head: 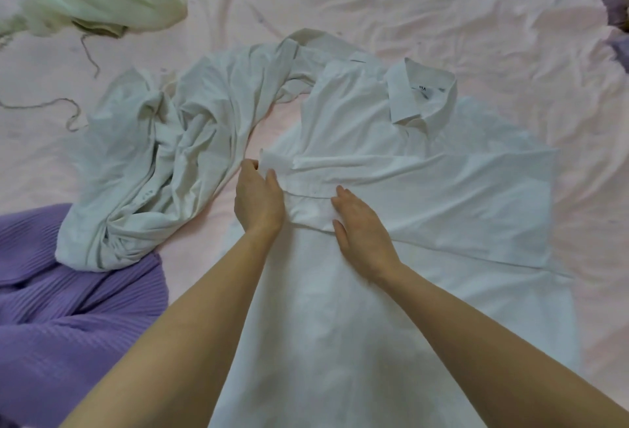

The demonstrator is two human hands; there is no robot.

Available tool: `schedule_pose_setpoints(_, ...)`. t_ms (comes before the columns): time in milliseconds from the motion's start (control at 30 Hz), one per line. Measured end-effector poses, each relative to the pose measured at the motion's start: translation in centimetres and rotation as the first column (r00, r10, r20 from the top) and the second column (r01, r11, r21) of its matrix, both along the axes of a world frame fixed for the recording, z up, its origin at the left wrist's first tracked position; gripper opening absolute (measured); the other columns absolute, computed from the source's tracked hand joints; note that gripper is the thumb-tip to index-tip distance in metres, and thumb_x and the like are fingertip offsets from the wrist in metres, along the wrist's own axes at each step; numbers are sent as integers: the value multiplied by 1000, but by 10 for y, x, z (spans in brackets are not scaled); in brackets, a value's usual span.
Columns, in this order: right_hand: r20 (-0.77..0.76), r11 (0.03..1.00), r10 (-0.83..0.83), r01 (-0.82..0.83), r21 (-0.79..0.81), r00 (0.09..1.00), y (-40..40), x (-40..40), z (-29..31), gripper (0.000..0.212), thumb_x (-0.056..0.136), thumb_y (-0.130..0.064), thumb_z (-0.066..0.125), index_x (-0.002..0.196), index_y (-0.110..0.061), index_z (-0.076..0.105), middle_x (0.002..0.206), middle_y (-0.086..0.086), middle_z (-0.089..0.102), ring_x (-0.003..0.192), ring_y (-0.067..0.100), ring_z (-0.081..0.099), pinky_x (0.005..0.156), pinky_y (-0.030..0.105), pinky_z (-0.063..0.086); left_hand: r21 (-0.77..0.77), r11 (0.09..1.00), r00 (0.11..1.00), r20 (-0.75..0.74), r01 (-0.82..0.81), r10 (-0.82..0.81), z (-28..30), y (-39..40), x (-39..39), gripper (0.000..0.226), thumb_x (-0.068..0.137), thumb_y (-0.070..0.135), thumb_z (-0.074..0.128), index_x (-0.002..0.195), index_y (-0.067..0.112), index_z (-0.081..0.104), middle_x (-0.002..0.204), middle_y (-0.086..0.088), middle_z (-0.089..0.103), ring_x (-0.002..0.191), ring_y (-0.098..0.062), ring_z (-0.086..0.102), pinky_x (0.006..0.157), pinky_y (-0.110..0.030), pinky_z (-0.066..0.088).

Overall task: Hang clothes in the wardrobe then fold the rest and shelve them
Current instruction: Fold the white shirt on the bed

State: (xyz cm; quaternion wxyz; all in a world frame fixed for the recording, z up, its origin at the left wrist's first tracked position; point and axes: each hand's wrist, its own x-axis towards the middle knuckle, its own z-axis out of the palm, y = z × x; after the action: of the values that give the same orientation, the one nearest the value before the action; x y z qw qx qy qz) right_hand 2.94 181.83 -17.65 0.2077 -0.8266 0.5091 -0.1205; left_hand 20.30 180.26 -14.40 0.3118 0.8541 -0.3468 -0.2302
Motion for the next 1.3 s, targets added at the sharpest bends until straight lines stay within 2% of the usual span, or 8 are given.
schedule_pose_setpoints(133, -20, 991, -53, 50, -121, 998, -10, 0, 2, 50, 93, -24, 35, 136, -2, 48, 147, 16, 41, 136, 29, 39, 114, 40, 30, 44, 971, 895, 380, 234, -233, -8, 6, -2, 59, 95, 20, 51, 148, 10, 26, 151, -16, 28, 137, -33, 31, 107, -42, 32)
schedule_pose_setpoints(300, -226, 972, -233, 217, -92, 946, -36, -16, -1, 62, 99, -37, 25, 153, -10, 13, 161, 7, 6, 148, 20, 4, 120, 37, 1, 349, 608, 379, 538, 713, -753, -21, -3, -9, 63, 99, 42, 26, 155, 15, 13, 161, -11, 4, 149, -30, 3, 119, -47, 2)
schedule_pose_setpoints(400, -326, 966, -220, 251, 56, 919, -45, -32, -7, 60, 103, -40, 24, 154, -14, 7, 162, 4, -1, 149, 16, -2, 120, 38, -5, 585, 493, 435, 250, 645, -865, -26, -16, -7, 68, 100, 53, 21, 154, 16, 5, 162, -6, -1, 149, -25, -2, 119, -47, -1)
schedule_pose_setpoints(567, -389, 982, -134, 173, 68, 912, -57, -37, -3, 57, 103, -39, 24, 153, -14, 12, 161, 4, 8, 149, 18, 4, 120, 40, -4, 106, 730, 597, 502, 675, -625, -9, -23, 19, 48, 92, 37, 35, 119, 7, 61, 126, -16, 58, 118, -35, 54, 102, -46, 39)
schedule_pose_setpoints(700, -88, 987, -151, 146, -66, 985, -56, 20, 20, 45, 97, -28, 37, 131, -2, 52, 140, 18, 48, 134, 32, 42, 115, 46, 23, -26, 852, 712, 562, 523, -420, 6, -12, 77, 21, 83, 8, 64, 104, 5, 68, 110, -17, 63, 96, -37, 60, 84, -45, 47)
schedule_pose_setpoints(900, 134, 986, 155, -162, 40, 979, -60, 147, 48, 33, 87, 6, 45, 114, -3, 60, 119, 10, 58, 110, 27, 51, 89, 35, 43, 49, 826, 711, 482, 562, -512, 7, 30, 140, 28, 88, 32, 50, 94, 15, 71, 87, -3, 67, 77, -31, 59, 65, -35, 45)
schedule_pose_setpoints(1133, -572, 926, 327, -376, 35, 753, -103, 163, 46, 29, 92, -1, 34, 114, -9, 52, 112, 13, 59, 105, 31, 53, 92, 36, 34, 193, 743, 728, 151, 641, -668, 0, 55, 129, 32, 96, 30, 49, 125, 24, 60, 115, 6, 67, 108, -19, 57, 84, -30, 44)
schedule_pose_setpoints(1300, -614, 909, 368, -411, 78, 698, -104, 135, 56, 22, 93, -5, 39, 106, -9, 57, 108, 10, 57, 104, 29, 51, 83, 33, 35, 206, 776, 795, -22, 597, -606, 3, 38, 108, 28, 96, 23, 46, 114, 11, 63, 112, -8, 67, 106, -29, 60, 88, -37, 48)
